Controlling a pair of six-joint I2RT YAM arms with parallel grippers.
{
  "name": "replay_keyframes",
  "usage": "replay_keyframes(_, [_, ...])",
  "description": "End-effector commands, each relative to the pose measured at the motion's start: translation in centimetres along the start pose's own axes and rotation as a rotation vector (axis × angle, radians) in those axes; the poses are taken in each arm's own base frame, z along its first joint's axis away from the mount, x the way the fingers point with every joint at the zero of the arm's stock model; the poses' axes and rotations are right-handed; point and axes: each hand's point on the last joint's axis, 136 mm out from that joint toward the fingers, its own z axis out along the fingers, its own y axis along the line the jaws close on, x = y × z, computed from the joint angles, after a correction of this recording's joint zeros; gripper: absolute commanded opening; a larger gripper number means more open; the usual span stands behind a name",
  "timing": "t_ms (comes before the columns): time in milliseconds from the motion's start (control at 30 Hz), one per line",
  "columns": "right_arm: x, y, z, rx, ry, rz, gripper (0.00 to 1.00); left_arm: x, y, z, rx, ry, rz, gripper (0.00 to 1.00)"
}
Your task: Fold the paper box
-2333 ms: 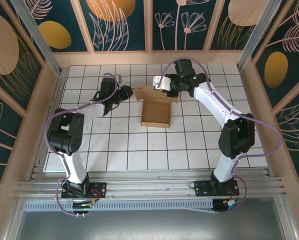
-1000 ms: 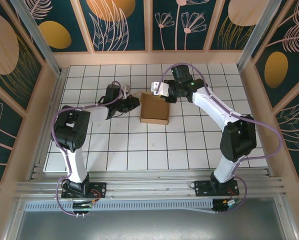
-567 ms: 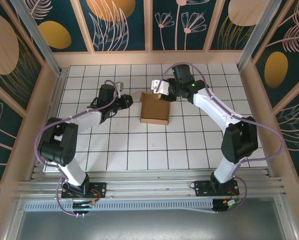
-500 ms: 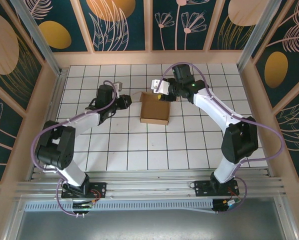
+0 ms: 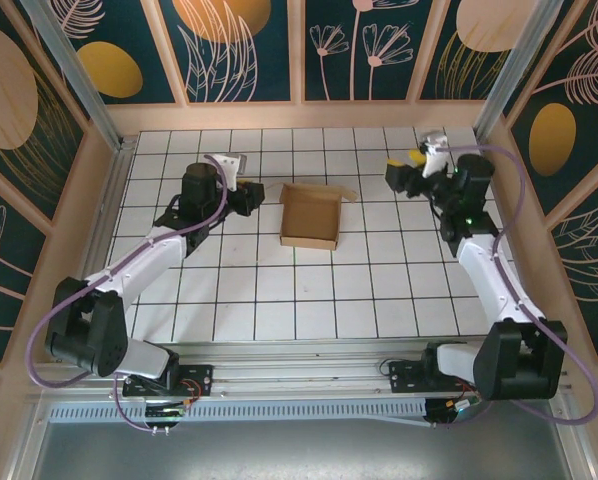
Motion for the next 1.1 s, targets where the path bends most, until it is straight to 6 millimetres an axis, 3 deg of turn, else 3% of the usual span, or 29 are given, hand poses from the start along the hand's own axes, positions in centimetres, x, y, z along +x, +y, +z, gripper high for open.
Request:
replay_keyframes(0, [4.4, 1.7, 0.6, -0.125, 0.044, 0.217, 0.67, -1.9, -3.2, -1.9, 0.083, -0.027, 0.186, 0.47])
replay_keyframes(100, [7.6, 1.6, 0.9, -0.133, 0.085, 0.169, 0.67, -2.4, -4.5, -3.0, 0.118, -0.064, 0.356, 0.59])
replay_keyframes(200, [9.1, 0.9, 1.5, -0.103, 0.101, 0.056, 0.66, -2.1, -4.2, -3.5, 0.093, -0.105, 0.473, 0.65])
replay_keyframes(267, [9.8, 1.3, 2.3, -0.099, 0.118, -0.113, 0.65, -1.8, -3.8, -3.1, 0.077, -0.108, 0.499, 0.66])
replay_keyframes(367, [11.0, 2.1, 3.9, -0.121, 0.153, -0.324, 0.66, -1.2, -3.0, -2.0, 0.061, -0.082, 0.435, 0.67])
replay_keyframes(500, [13.1, 3.0, 6.5, -0.192, 0.232, -0.441, 0.63, -0.2, -1.8, -0.6, 0.029, -0.055, 0.318, 0.7])
replay_keyframes(733, [13.4, 3.0, 8.9, -0.209, 0.218, -0.445, 0.5, 2.6, -0.5, 0.3, 0.016, -0.041, 0.235, 0.7])
replay_keyframes(933, [13.9, 3.4, 9.4, -0.233, 0.234, -0.439, 0.2, 5.4, 0.5, 1.8, 0.015, 0.003, 0.156, 0.69])
replay_keyframes(1067, [13.9, 3.7, 9.6, -0.248, 0.235, -0.432, 0.16, 8.0, 0.8, 3.6, 0.053, 0.075, 0.1, 0.68])
